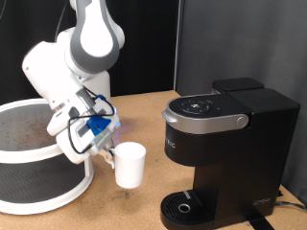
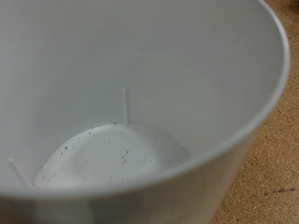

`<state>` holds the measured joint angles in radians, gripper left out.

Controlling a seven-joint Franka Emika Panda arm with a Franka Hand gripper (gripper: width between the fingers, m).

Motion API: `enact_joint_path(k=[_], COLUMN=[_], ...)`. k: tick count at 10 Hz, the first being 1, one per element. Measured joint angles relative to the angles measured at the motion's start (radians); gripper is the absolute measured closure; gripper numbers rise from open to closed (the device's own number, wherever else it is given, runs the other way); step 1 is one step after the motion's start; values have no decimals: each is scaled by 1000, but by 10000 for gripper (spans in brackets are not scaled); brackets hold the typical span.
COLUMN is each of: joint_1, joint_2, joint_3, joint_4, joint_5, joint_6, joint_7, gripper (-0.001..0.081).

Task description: Make a cup of coffee with the keurig machine

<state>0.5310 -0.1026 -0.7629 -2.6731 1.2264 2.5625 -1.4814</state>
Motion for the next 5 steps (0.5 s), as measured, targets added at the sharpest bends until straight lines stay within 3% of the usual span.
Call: enact_joint_path(k=[3,5], joint_1=[15,16], joint_2=[150,206], joint_3=[26,54], joint_4=[58,93], joint_5=[213,289], joint_6=[-63,-94], joint_7=[-143,-170], gripper=[735,735])
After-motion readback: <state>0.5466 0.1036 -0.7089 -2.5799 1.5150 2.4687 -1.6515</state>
